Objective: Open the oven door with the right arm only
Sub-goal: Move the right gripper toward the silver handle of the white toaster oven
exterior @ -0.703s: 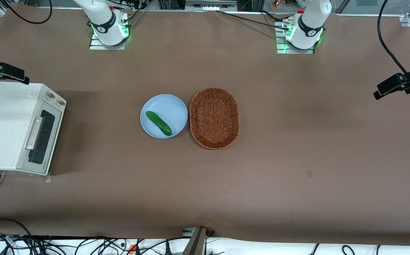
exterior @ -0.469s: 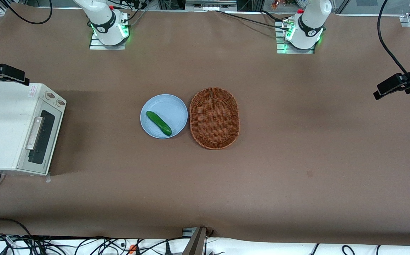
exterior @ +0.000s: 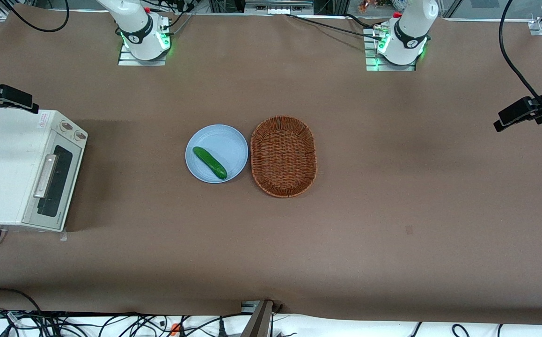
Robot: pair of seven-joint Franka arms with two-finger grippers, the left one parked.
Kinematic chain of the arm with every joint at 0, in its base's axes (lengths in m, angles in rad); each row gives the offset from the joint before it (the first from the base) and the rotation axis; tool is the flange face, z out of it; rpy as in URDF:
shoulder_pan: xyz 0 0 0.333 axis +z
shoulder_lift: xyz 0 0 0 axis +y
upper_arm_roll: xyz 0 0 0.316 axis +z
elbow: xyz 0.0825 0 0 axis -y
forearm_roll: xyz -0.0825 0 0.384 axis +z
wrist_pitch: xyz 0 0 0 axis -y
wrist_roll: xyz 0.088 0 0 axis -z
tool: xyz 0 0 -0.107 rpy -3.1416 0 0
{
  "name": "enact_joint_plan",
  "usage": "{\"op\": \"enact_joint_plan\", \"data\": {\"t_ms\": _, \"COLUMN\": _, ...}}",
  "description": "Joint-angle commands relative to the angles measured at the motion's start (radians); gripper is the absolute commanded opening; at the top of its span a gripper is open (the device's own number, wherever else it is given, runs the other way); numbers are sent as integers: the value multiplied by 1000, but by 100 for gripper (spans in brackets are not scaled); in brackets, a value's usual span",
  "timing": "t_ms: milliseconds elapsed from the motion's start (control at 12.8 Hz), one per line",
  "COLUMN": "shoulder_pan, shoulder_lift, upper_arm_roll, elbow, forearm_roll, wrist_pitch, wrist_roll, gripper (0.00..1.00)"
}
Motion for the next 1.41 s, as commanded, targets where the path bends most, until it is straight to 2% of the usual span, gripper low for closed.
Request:
{"op": "enact_joint_plan", "data": {"t_ms": 0, "shoulder_pan": -6, "shoulder_lift": -5, "upper_arm_roll": 8, "elbow": 8, "forearm_roll": 12, "wrist_pitch": -5, "wrist_roll": 0, "gripper": 100}}
{"op": "enact_joint_plan", "data": {"t_ms": 1328, "shoulder_pan": -3, "shoulder_lift": -2, "upper_arm_roll": 9, "elbow": 1, "forearm_roll": -2, "wrist_pitch": -2, "wrist_roll": 0, "gripper": 100}}
